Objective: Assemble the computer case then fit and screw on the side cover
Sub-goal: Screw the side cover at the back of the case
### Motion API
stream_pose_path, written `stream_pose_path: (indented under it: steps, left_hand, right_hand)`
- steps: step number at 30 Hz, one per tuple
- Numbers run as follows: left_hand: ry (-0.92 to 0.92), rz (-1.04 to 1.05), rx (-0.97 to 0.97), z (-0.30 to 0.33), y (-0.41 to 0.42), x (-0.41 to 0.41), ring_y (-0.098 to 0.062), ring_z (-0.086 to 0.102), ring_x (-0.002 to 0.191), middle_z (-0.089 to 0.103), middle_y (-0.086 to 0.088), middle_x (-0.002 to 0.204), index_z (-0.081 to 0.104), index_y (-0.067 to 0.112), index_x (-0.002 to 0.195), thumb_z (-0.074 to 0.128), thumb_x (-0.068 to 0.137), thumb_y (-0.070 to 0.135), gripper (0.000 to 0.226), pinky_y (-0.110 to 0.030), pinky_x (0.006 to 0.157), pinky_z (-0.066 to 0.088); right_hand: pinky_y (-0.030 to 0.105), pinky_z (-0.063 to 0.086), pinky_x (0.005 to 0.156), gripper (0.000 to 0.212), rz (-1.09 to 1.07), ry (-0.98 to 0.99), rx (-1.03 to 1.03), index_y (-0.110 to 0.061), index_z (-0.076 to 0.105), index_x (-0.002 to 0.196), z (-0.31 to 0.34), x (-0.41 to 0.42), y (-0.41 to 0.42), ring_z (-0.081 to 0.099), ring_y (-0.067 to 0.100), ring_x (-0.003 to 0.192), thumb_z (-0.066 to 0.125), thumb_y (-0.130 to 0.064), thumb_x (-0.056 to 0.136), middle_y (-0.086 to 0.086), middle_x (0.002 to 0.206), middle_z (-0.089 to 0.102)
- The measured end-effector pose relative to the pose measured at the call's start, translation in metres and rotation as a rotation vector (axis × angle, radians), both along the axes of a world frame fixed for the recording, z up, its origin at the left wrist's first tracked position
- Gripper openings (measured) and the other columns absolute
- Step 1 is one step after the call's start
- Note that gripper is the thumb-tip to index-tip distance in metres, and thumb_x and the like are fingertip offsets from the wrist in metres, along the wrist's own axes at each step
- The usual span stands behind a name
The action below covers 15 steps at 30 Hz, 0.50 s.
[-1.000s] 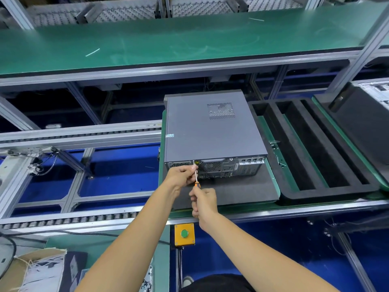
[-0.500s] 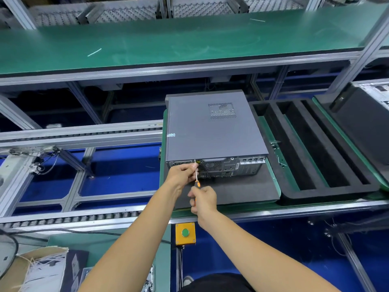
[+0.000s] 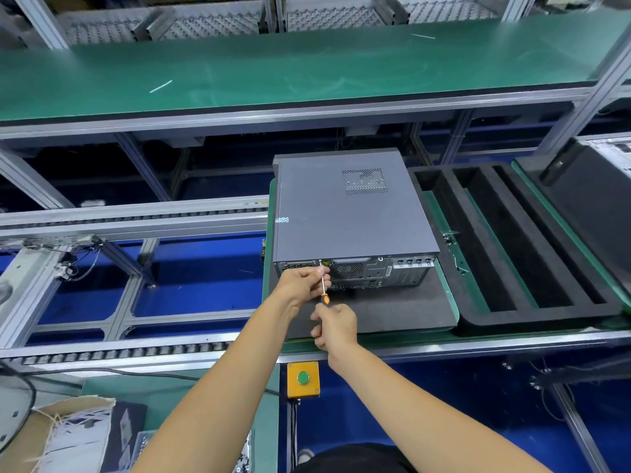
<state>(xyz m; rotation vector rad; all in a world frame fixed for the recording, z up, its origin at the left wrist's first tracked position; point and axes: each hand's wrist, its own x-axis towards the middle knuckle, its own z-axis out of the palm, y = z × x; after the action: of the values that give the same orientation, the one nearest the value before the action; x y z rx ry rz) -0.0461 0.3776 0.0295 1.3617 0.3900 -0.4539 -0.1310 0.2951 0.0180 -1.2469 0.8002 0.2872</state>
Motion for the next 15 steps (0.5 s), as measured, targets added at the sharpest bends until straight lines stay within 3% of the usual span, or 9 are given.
stream_pose_path:
  steps: [3, 5, 7, 9, 11, 15]
  left_hand:
    - [0.003, 0.044, 0.002, -0.0017, -0.0017, -0.0007, -0.012, 0.071, 0.074, 0.074, -0.008, 0.09, 0.073, 0.001, 0.107, 0.066, 0.097, 0.012, 0.017, -0.022, 0.073, 0.061]
    - [0.016, 0.054, -0.005, -0.0027, -0.0009, -0.0014, -0.012, 0.072, 0.078, 0.074, -0.007, 0.093, 0.074, 0.004, 0.108, 0.066, 0.097, 0.013, 0.017, -0.022, 0.077, 0.061]
    - [0.022, 0.05, -0.016, -0.002, 0.0005, -0.0009, -0.012, 0.071, 0.08, 0.074, -0.007, 0.095, 0.074, 0.003, 0.112, 0.064, 0.098, 0.012, 0.019, -0.021, 0.076, 0.061]
    - [0.015, 0.05, -0.009, -0.0008, 0.0005, 0.0008, -0.013, 0.071, 0.078, 0.073, -0.008, 0.093, 0.072, -0.001, 0.113, 0.063, 0.098, 0.01, 0.02, -0.021, 0.073, 0.061]
    - [0.02, 0.06, 0.008, 0.0008, -0.0014, 0.0019, -0.014, 0.071, 0.076, 0.072, -0.009, 0.091, 0.072, -0.002, 0.112, 0.065, 0.097, 0.008, 0.019, -0.02, 0.071, 0.061]
    - [0.025, 0.083, 0.0, -0.0017, -0.0015, 0.0012, -0.016, 0.071, 0.078, 0.073, -0.009, 0.09, 0.072, -0.001, 0.11, 0.068, 0.095, 0.009, 0.018, -0.021, 0.069, 0.061]
  right_hand:
    - [0.02, 0.033, 0.037, 0.018, -0.024, 0.043, 0.105, -0.005, 0.062, 0.087, 0.0029, 0.0014, 0.0001, 0.075, 0.025, 0.06, 0.054, -0.017, 0.099, 0.009, 0.081, 0.077]
    - [0.019, 0.031, 0.037, 0.031, 0.017, 0.105, 0.183, -0.003, 0.064, 0.088, 0.0074, 0.0037, 0.0001, 0.071, 0.025, 0.053, 0.045, -0.023, 0.102, 0.009, 0.08, 0.078]
    - [0.019, 0.029, 0.036, 0.04, 0.059, 0.125, 0.155, -0.002, 0.069, 0.096, 0.0091, 0.0059, 0.0013, 0.056, 0.018, 0.04, 0.04, -0.028, 0.104, 0.009, 0.08, 0.078]
    - [0.02, 0.026, 0.035, 0.03, 0.073, 0.106, 0.089, -0.003, 0.066, 0.098, 0.008, 0.0058, 0.0032, 0.044, 0.013, 0.038, 0.044, -0.024, 0.102, 0.008, 0.076, 0.071]
    - [0.02, 0.027, 0.035, 0.011, 0.059, 0.073, 0.003, -0.004, 0.056, 0.098, 0.0054, 0.0034, 0.0035, 0.044, 0.013, 0.041, 0.055, -0.013, 0.093, 0.009, 0.071, 0.058]
    - [0.022, 0.033, 0.036, 0.005, -0.056, 0.015, 0.052, -0.003, 0.061, 0.093, 0.0032, -0.0023, 0.0006, 0.073, 0.022, 0.058, 0.06, -0.007, 0.094, 0.01, 0.084, 0.075]
